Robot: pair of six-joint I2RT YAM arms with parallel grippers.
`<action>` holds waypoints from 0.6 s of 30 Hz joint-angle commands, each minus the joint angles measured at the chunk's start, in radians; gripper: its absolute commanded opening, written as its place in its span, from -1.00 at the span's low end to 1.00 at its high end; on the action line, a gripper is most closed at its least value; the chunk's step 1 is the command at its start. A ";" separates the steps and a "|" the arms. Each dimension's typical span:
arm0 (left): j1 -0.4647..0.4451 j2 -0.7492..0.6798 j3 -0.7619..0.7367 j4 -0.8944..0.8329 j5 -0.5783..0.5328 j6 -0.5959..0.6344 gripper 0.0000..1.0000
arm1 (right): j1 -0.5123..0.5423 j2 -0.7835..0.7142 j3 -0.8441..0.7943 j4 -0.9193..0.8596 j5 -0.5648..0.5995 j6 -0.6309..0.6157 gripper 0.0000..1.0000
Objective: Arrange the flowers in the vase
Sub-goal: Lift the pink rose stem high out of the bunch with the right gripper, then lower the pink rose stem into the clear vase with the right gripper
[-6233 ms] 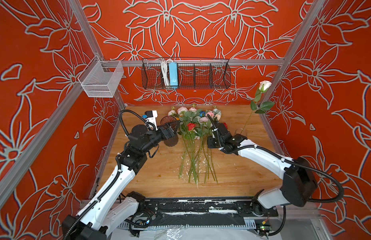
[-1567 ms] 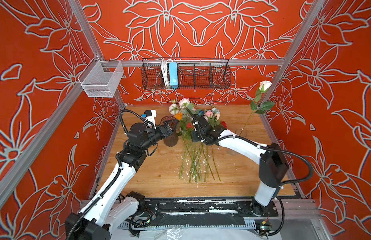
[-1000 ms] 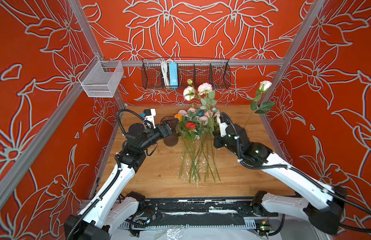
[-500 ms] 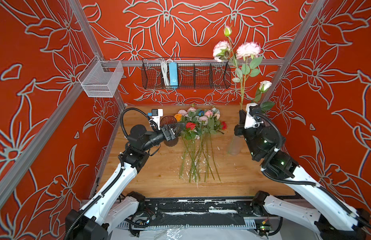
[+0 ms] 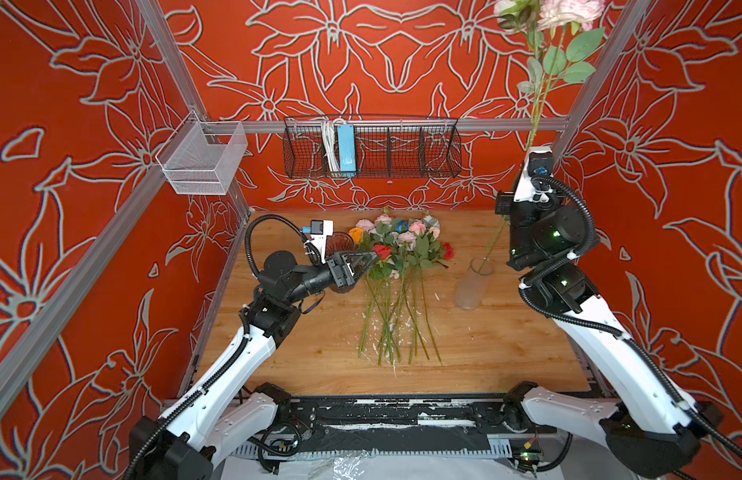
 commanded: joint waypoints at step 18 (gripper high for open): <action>-0.002 0.002 0.001 0.017 -0.011 0.010 0.95 | -0.058 -0.048 -0.420 0.085 0.041 0.204 -1.00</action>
